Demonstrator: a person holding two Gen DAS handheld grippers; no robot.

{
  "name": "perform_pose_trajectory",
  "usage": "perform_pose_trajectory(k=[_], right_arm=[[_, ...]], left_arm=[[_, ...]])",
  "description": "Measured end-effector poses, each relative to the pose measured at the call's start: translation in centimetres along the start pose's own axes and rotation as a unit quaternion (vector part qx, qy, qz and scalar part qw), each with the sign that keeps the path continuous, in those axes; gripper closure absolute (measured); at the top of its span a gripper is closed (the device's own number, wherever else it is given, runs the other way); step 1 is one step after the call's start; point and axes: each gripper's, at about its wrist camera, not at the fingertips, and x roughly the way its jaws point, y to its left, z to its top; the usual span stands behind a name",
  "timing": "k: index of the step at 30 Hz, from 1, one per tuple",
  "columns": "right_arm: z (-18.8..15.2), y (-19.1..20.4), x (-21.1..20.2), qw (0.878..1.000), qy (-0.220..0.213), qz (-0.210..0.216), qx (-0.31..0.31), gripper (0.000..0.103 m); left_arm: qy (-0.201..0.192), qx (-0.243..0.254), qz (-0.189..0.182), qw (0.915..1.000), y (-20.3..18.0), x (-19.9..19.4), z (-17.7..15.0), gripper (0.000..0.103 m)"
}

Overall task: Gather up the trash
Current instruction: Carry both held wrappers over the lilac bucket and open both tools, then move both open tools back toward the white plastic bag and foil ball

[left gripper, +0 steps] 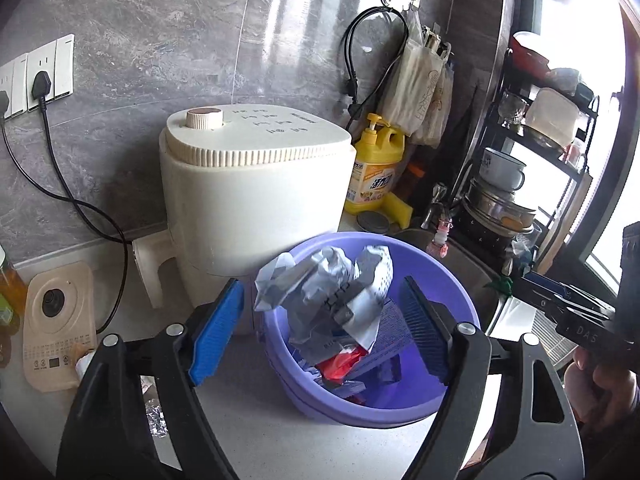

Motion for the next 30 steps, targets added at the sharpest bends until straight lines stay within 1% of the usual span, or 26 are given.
perform_pose_trajectory(k=[2,6,11,16,17,19,23,30], right_arm=[[-0.3,-0.3,0.0,1.000,0.001,-0.003,0.008,0.055],[-0.5,0.0,0.0,1.000,-0.002,0.003,0.011,0.055],[-0.5,1.9,0.1,1.000,-0.001,0.021,-0.005,0.054],[-0.6,4.4,0.0,0.999,-0.002,0.046,-0.027,0.039],[-0.6,5.0,0.1,0.998,-0.001,0.053,-0.032,0.037],[-0.8,6.3,0.2,0.997,0.000,0.064,-0.042,0.028],[-1.6,8.5,0.7,0.995,0.011,0.084,-0.056,0.024],[-2.9,12.4,0.9,0.989,0.018,0.120,-0.088,0.013]], left_arm=[[-0.002,-0.005,0.000,1.0000,0.2,-0.3,-0.1,0.009],[0.007,-0.012,0.014,0.9998,1.1,-0.9,-1.0,0.006],[0.009,-0.044,0.036,0.9983,3.5,-2.6,-2.2,0.006],[0.001,-0.071,0.068,0.9951,6.0,-5.1,-3.7,0.006],[-0.001,-0.078,0.076,0.9941,6.5,-5.8,-4.0,0.006],[-0.006,-0.090,0.093,0.9916,7.5,-7.1,-4.6,0.006],[-0.008,-0.107,0.123,0.9865,9.3,-9.2,-6.1,0.006],[-0.014,-0.138,0.159,0.9774,11.7,-12.3,-8.6,0.006]])
